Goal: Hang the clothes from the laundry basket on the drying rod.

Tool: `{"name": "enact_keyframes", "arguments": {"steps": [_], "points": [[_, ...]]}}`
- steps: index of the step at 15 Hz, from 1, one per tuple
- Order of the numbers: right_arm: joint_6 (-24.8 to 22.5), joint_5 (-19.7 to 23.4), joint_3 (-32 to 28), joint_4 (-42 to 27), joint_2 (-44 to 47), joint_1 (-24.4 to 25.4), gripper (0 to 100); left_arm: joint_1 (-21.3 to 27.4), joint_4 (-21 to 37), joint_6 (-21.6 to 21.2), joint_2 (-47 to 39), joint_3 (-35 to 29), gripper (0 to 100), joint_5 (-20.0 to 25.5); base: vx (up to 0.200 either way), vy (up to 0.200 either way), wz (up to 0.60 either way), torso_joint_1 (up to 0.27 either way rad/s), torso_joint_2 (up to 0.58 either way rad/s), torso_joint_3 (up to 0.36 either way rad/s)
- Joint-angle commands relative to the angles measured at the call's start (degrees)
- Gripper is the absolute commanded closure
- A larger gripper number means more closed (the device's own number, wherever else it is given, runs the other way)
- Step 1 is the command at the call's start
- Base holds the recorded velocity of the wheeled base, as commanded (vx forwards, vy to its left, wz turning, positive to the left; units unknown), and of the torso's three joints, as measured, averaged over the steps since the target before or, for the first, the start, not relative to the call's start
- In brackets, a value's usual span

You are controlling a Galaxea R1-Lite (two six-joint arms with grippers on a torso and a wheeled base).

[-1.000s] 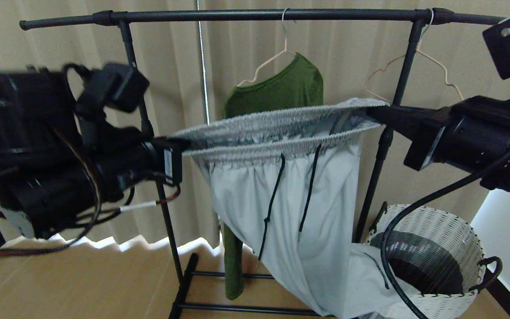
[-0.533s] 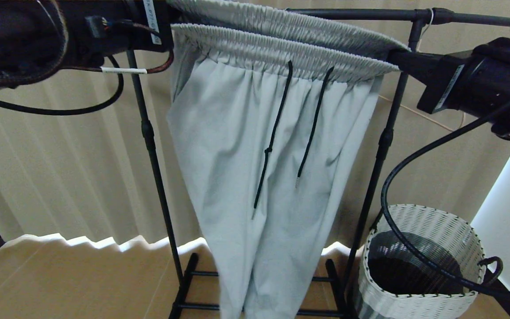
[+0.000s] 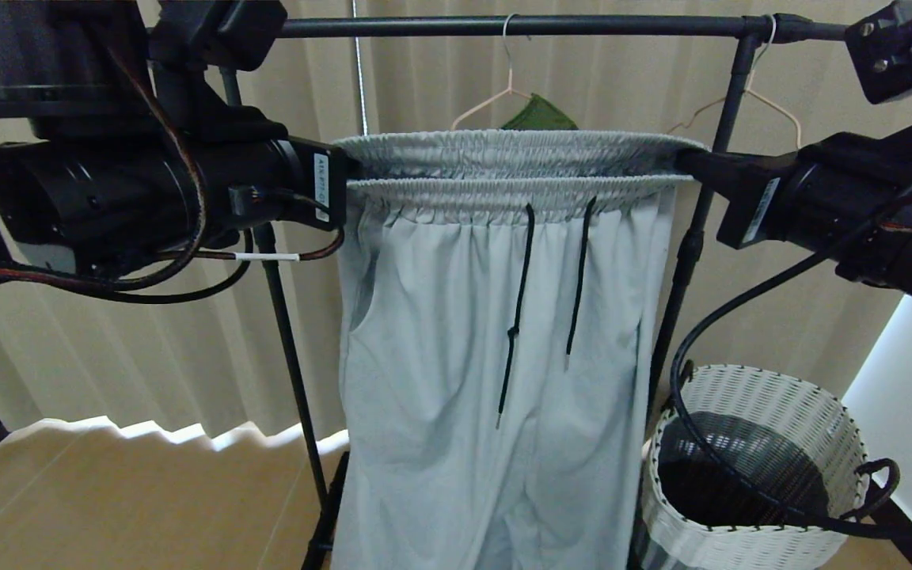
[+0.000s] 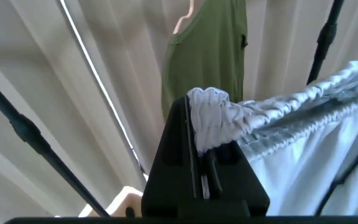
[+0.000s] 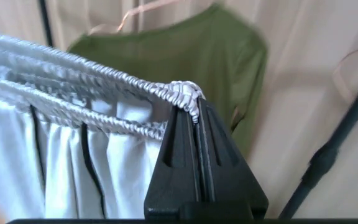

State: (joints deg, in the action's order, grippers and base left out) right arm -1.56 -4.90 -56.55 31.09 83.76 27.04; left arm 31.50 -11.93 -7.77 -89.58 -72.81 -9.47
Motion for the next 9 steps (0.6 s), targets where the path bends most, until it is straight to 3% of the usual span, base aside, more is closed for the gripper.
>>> {"name": "enact_keyframes", "arguments": {"steps": [1,6,9], "points": [[-0.1,0.0,0.0,2.6,1.8,-2.1,100,0.1,-0.1,-0.1,1.6,0.2,100,0.0,0.0,0.0,0.0,0.0,0.0,0.0],[-0.2,0.0,0.5,3.5,1.5,-2.5,100,1.7,-0.4,0.0,1.9,0.5,100,0.1,0.0,0.0,0.0,0.0,0.0,0.0],[-1.7,0.1,4.2,3.0,-2.5,-1.8,100,3.8,-0.5,0.0,1.4,0.3,100,0.2,0.0,0.0,0.0,0.0,0.0,0.0]]}}
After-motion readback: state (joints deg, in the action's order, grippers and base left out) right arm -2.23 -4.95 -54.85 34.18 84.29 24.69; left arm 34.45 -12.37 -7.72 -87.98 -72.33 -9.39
